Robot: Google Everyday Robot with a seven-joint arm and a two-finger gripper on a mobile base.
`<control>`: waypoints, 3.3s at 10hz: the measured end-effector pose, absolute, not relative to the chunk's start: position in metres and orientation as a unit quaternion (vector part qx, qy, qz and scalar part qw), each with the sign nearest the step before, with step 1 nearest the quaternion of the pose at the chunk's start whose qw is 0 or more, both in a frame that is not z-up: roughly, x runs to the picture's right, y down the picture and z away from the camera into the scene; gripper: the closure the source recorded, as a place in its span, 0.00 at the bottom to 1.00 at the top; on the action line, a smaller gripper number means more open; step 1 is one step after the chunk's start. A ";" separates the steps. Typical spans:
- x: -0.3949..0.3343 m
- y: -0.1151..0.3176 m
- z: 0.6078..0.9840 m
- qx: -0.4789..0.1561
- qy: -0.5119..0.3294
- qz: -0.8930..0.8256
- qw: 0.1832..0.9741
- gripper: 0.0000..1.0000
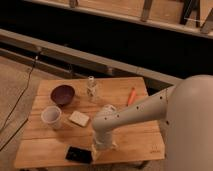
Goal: Push the eraser across the table
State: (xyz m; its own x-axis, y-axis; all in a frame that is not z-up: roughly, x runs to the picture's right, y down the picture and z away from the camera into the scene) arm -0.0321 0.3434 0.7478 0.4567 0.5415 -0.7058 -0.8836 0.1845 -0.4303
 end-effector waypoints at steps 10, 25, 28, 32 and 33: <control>-0.078 0.337 0.755 -0.435 0.187 0.439 0.764 0.35; -0.178 0.342 0.752 -0.477 0.120 0.372 0.788 0.35; -0.194 0.339 0.755 -0.481 0.114 0.355 0.794 0.35; -0.215 0.336 0.759 -0.485 0.109 0.336 0.800 0.35; -0.220 0.335 0.759 -0.486 0.107 0.332 0.801 0.35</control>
State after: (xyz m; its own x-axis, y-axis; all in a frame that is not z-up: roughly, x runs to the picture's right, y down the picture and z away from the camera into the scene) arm -0.2203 0.3349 0.7593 0.7561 0.4284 -0.4948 -0.6369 0.3076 -0.7069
